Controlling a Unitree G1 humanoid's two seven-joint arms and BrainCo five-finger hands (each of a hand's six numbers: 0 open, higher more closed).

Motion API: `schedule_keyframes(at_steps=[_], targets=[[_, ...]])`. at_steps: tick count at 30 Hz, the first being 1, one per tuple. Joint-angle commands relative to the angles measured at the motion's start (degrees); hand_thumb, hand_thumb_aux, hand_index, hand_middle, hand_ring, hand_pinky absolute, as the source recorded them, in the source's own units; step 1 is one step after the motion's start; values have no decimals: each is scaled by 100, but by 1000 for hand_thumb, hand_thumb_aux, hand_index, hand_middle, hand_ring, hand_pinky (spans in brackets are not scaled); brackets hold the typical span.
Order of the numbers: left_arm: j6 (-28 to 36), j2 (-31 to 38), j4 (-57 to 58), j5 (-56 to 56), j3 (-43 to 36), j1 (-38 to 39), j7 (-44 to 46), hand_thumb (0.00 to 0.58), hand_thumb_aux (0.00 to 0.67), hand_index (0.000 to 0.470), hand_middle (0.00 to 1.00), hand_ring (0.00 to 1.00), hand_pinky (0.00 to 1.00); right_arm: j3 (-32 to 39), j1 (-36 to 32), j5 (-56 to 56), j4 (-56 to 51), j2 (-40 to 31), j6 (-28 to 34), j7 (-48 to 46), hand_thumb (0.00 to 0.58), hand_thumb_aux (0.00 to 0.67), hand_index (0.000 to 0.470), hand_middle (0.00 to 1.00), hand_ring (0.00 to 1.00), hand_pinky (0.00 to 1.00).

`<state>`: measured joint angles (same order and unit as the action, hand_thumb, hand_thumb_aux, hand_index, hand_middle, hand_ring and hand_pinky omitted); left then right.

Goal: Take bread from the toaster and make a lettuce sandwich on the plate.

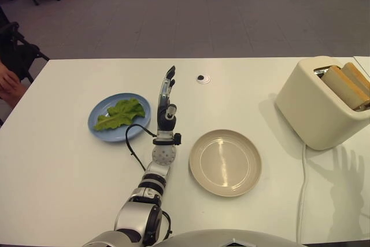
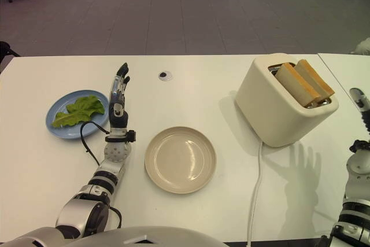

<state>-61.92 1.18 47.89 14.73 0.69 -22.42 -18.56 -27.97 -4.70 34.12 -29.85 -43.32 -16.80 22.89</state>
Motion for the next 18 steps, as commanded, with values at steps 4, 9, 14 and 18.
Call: schedule_keyframes(at_steps=[4, 9, 14, 18], targets=[[68, 105, 34, 67, 17, -2, -84, 0, 0, 0, 0, 0, 0, 806, -431, 41, -833, -405, 196, 158, 0, 0, 0, 0, 0, 0], [49, 138, 16, 47, 1, 17, -94, 0, 0, 0, 0, 0, 0, 1398, -740, 105, -1031, -511, 210, 226, 0, 0, 0, 0, 0, 0], [40, 123, -37, 29, -14, 44, -74, 0, 0, 0, 0, 0, 0, 1709, -786, 75, -756, -648, 170, 229, 0, 0, 0, 0, 0, 0], [42, 115, -66, 11, -32, 61, -35, 0, 0, 0, 0, 0, 0, 1812, -575, 30, -100, -620, 229, 154, 0, 0, 0, 0, 0, 0]])
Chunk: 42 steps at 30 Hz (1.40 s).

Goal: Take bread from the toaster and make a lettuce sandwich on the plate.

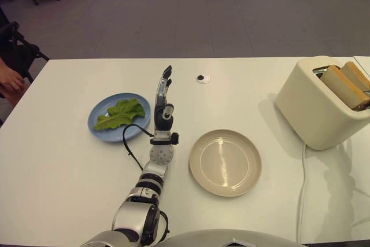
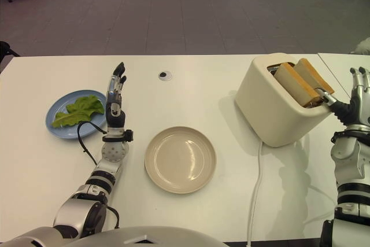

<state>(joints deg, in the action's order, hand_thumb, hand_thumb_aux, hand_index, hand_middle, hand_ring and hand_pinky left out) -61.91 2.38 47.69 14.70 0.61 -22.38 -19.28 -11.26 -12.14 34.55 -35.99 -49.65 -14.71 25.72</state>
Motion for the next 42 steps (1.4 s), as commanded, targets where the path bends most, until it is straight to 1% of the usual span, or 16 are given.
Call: schedule_keyframes(at_steps=[1, 2, 3, 4, 9, 15, 17, 21, 24, 26, 28, 31, 34, 36, 38, 42], targets=[[44, -5, -54, 15, -22, 62, 39, 0, 0, 0, 0, 0, 0, 165, 202, -4, 677, 33, 51, -140, 474, 384, 269, 0, 0, 0], [47, -7, -59, 19, -22, 64, 37, 0, 0, 0, 0, 0, 0, 193, 224, 19, 791, 35, 77, -146, 580, 670, 470, 106, 106, 106], [51, -11, -57, 23, -24, 61, 37, 0, 0, 0, 0, 0, 0, 209, 259, 48, 893, 29, 106, -136, 580, 670, 470, 753, 753, 753], [55, -14, -54, 24, -26, 58, 39, 0, 0, 0, 0, 0, 0, 208, 305, 61, 1012, 20, 147, -137, 580, 670, 470, 984, 984, 984], [69, -3, -46, 14, -22, 54, 56, 0, 0, 0, 0, 0, 0, 140, 512, 60, 1603, 14, 311, -144, 580, 670, 470, 996, 996, 996], [84, 30, -63, 24, 9, 66, 29, 0, 0, 0, 0, 0, 0, 165, 306, -13, 1574, 27, 266, -63, 580, 670, 470, 996, 996, 996], [86, 35, -47, 29, 12, 58, 21, 0, 0, 0, 0, 0, 0, 29, 236, -7, 1656, 32, 234, 211, 580, 670, 470, 996, 996, 996], [73, 48, -6, 41, 32, 54, -27, 0, 0, 0, 0, 0, 0, -692, 187, -50, 2217, 100, 83, 1269, 580, 670, 470, 992, 992, 992], [65, 60, -34, 48, 40, 86, -53, 0, 0, 0, 0, 0, 0, -1019, 285, 20, 2870, 260, -248, 1829, 580, 670, 470, 988, 988, 988], [62, 67, -59, 49, 41, 109, -64, 0, 0, 0, 0, 0, 0, -982, 357, -55, 3353, 405, -560, 1810, 580, 670, 470, 988, 988, 988], [61, 67, -71, 49, 34, 114, -69, 0, 0, 0, 0, 0, 0, -400, 420, -1091, 3851, 526, -1110, 711, 580, 670, 470, 984, 984, 984], [66, 55, -39, 17, 0, 44, -20, 0, 0, 0, 0, 0, 0, 967, 899, -2781, 4815, 368, -1678, -1422, 580, 670, 470, 976, 976, 976], [86, 75, 85, 20, 18, -137, -41, 0, 0, 0, 0, 0, 0, 1977, 1197, -3693, 5034, 424, -1917, -2905, 580, 670, 470, 980, 980, 980], [92, 82, 173, 25, 26, -238, -60, 0, 0, 0, 0, 0, 0, 2611, 1091, -3658, 4635, 846, -1716, -3572, 580, 670, 470, 980, 980, 980], [80, 71, 248, 48, 3, -312, -64, 0, 0, 0, 0, 0, 0, 3043, 1005, -3472, 4076, 1269, -1558, -3983, 580, 670, 470, 984, 984, 984], [57, 45, 342, 74, -33, -398, -75, 0, 0, 0, 0, 0, 0, 3228, 1017, -3127, 3079, 1499, -1703, -4496, 580, 670, 470, 984, 984, 984]])
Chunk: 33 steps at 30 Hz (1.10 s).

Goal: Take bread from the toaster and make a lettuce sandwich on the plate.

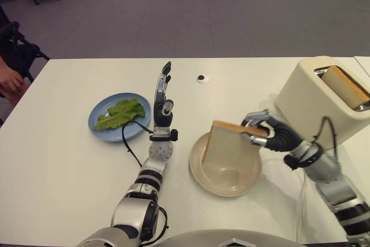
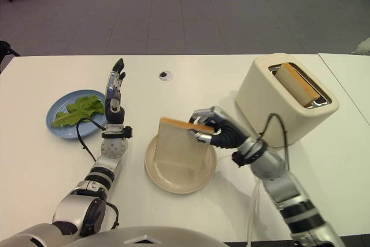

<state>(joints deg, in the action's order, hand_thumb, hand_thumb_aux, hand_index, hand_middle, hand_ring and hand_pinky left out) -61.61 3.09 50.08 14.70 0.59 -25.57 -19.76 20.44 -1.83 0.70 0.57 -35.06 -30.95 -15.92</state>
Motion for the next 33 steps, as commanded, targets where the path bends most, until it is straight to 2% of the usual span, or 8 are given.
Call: schedule_keyframes(at_steps=[1, 6, 7, 8, 9, 20, 24, 33], targets=[[25, -31, 102, 78, -38, -83, -31, 0, 0, 0, 0, 0, 0, 49, -6, 388, -678, 43, -139, -392, 580, 670, 470, 984, 984, 984], [24, -57, 105, 88, -72, -94, -16, 0, 0, 0, 0, 0, 0, -51, -20, 1246, -667, -44, -490, -406, 580, 670, 470, 808, 808, 808], [25, -62, 112, 86, -76, -103, -13, 0, 0, 0, 0, 0, 0, -152, -24, 1329, -580, -57, -526, -362, 560, 547, 383, 180, 180, 180], [26, -65, 118, 84, -77, -109, -11, 0, 0, 0, 0, 0, 0, -295, -46, 1417, -498, -57, -549, -261, 183, 116, 81, 0, 0, 0], [26, -66, 126, 83, -77, -115, -12, 0, 0, 0, 0, 0, 0, -423, -71, 1484, -428, -60, -587, -189, 0, 0, 0, 0, 0, 0], [-170, 488, -879, 451, 254, 40, -108, 0, 0, 0, 0, 0, 0, -1670, -114, 1763, 143, 208, -490, 706, 0, 0, 0, 0, 0, 0], [1388, 2279, -2115, 2780, 804, 817, -976, 0, 0, 0, 0, 0, 0, -1632, 96, 1761, 24, 350, -610, 791, 0, 0, 0, 0, 0, 0], [3366, 4111, 509, 4062, -532, 300, -1037, 0, 0, 0, 0, 0, 0, -1498, 200, 1952, -250, 578, -660, 825, 0, 0, 0, 0, 0, 0]])
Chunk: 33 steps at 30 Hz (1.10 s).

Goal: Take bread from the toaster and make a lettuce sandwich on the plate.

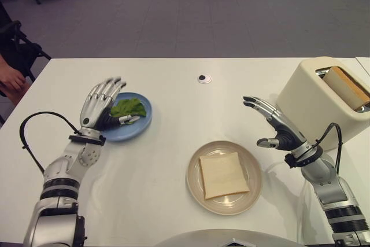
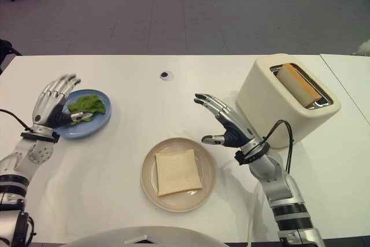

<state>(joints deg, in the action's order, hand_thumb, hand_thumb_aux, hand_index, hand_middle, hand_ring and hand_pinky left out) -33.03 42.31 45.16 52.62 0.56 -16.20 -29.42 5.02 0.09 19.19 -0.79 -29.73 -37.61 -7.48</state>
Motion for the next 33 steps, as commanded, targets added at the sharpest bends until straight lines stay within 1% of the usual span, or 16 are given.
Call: schedule_keyframes(at_steps=[1, 4, 7, 12, 13, 14, 15, 16, 17, 18, 25, 28, 31, 32, 33], targets=[[638, 158, 1327, 291, -693, -887, -166, 0, 0, 0, 0, 0, 0, 75, -1, 118, -178, 75, -10, -15, 0, 0, 0, 0, 0, 0], [893, 33, 1952, 293, -1105, -1405, -316, 0, 0, 0, 0, 0, 0, 171, 6, 133, -330, 169, -59, -3, 0, 0, 0, 0, 0, 0], [1079, -93, 2416, 232, -1463, -1740, -221, 0, 0, 0, 0, 0, 0, 251, 68, 170, -426, 234, -107, 12, 0, 0, 0, 0, 0, 0], [1015, -251, 2739, 133, -1957, -1715, -210, 0, 0, 0, 0, 0, 0, 247, 58, 178, -547, 246, -160, 19, 0, 0, 0, 0, 0, 0], [971, -276, 2754, 108, -2046, -1668, -229, 18, 11, 7, 0, 0, 0, 237, 63, 179, -550, 241, -161, 20, 0, 0, 0, 0, 0, 0], [927, -310, 2764, 87, -2125, -1615, -234, 132, 81, 57, 0, 0, 0, 233, 62, 183, -564, 238, -164, 20, 0, 0, 0, 0, 0, 0], [896, -336, 2759, 66, -2187, -1573, -248, 234, 152, 107, 0, 0, 0, 233, 57, 186, -577, 236, -164, 19, 0, 0, 0, 0, 0, 0], [877, -350, 2753, 37, -2244, -1550, -265, 319, 221, 155, 0, 0, 0, 233, 50, 189, -588, 235, -160, 17, 0, 0, 0, 0, 0, 0], [861, -351, 2745, 7, -2290, -1542, -294, 555, 531, 372, 0, 0, 0, 236, 40, 192, -602, 237, -154, 14, 0, 0, 0, 0, 0, 0], [846, -344, 2740, -28, -2335, -1545, -338, 580, 670, 470, 0, 0, 0, 242, 28, 200, -620, 242, -147, 14, 0, 0, 0, 0, 0, 0], [788, -208, 2564, -296, -2423, -1617, -925, 580, 670, 470, 0, 0, 0, 312, -60, 254, -783, 320, -147, 37, 0, 0, 0, 0, 0, 0], [618, -149, 2323, -450, -2333, -1583, -1255, 580, 670, 470, 0, 0, 0, 320, -77, 274, -813, 348, -139, 54, 0, 0, 0, 0, 0, 0], [158, -117, 1871, -848, -2064, -1438, -1489, 580, 670, 470, 0, 0, 0, 341, -123, 274, -852, 385, -140, 88, 0, 0, 0, 0, 0, 0], [-125, -127, 1604, -1024, -1963, -1353, -1525, 580, 670, 470, 0, 0, 0, 342, -136, 276, -867, 399, -141, 105, 0, 0, 0, 0, 0, 0], [-538, -144, 1164, -1168, -1905, -1222, -1558, 580, 670, 470, 0, 0, 0, 335, -149, 275, -883, 413, -140, 127, 0, 0, 0, 0, 0, 0]])
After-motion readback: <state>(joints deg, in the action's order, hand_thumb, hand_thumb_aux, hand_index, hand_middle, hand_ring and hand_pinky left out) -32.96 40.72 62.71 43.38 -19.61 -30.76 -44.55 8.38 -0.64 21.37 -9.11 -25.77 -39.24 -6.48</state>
